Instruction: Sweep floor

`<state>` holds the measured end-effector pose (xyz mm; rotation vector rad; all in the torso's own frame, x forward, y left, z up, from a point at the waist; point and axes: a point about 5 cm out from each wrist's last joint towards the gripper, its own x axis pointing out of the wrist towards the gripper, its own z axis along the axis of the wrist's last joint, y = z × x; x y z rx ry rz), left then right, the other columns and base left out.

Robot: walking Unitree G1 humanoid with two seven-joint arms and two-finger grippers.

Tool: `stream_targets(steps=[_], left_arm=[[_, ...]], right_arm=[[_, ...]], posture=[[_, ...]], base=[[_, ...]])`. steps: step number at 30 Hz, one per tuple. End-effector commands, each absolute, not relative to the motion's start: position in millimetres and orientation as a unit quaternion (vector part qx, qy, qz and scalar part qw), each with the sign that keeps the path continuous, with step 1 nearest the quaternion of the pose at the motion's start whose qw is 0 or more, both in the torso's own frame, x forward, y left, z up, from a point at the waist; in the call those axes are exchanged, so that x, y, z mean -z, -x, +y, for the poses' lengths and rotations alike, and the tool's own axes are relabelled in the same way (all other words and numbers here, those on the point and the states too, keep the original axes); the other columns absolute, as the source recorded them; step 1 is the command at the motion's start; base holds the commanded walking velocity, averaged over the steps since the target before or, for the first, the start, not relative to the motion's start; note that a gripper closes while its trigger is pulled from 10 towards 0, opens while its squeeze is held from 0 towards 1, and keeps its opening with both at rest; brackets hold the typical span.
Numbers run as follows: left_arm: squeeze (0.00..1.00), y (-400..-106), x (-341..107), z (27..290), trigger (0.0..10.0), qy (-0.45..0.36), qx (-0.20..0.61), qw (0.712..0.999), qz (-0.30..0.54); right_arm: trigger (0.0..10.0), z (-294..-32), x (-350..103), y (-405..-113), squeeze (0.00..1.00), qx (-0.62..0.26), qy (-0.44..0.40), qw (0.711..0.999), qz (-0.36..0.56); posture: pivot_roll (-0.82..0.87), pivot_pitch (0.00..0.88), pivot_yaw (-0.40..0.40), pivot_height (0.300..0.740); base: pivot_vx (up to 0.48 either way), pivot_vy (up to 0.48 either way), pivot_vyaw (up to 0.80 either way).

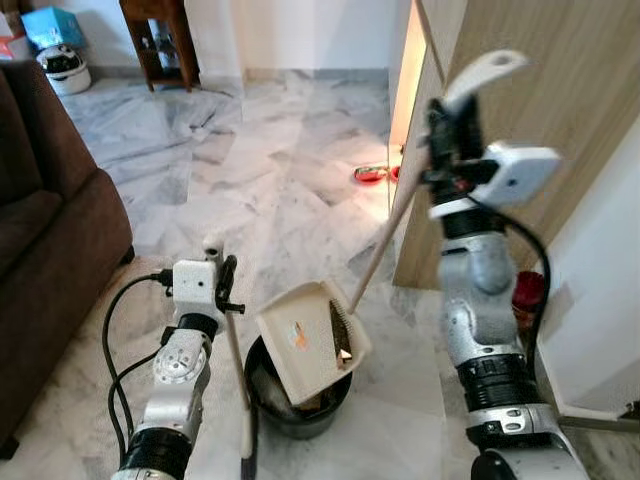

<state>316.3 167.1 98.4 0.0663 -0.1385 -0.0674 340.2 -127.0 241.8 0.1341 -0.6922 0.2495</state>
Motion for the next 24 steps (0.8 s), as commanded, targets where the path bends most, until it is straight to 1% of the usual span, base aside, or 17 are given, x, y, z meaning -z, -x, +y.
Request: stream_targets(steps=[1,5,13,15,24], left_arm=[[0.0,-319,-112,165,10.0,-0.041,0.043,0.993,-0.1],[0.0,-320,-113,164,10.0,-0.042,0.047,0.993,-0.101],[0.0,-321,-115,164,10.0,-0.044,0.051,0.992,-0.104],[0.0,-321,-116,165,10.0,-0.044,0.05,0.992,-0.106],[0.0,-321,-116,167,10.0,-0.045,0.048,0.992,-0.107]], right_arm=[[10.0,-121,-268,-329,0.0,-0.139,-0.056,0.902,-0.406],[10.0,-117,-272,-325,0.0,-0.152,-0.051,0.894,-0.418],[10.0,-99,-281,-314,0.0,-0.166,0.014,0.872,-0.459],[10.0,-95,-283,-312,0.0,-0.172,0.015,0.868,-0.465],[10.0,-91,-288,-304,0.0,-0.173,0.001,0.857,-0.485]], posture=[[0.06,0.0,0.055,0.74],[0.06,0.0,0.059,0.74],[0.07,0.0,0.056,0.74],[0.07,0.0,0.056,0.74],[0.07,0.0,0.052,0.74]], base=[[0.0,0.0,0.0],[0.0,0.0,0.0],[0.0,0.0,0.0],[0.0,0.0,0.0],[0.0,0.0,0.0]])
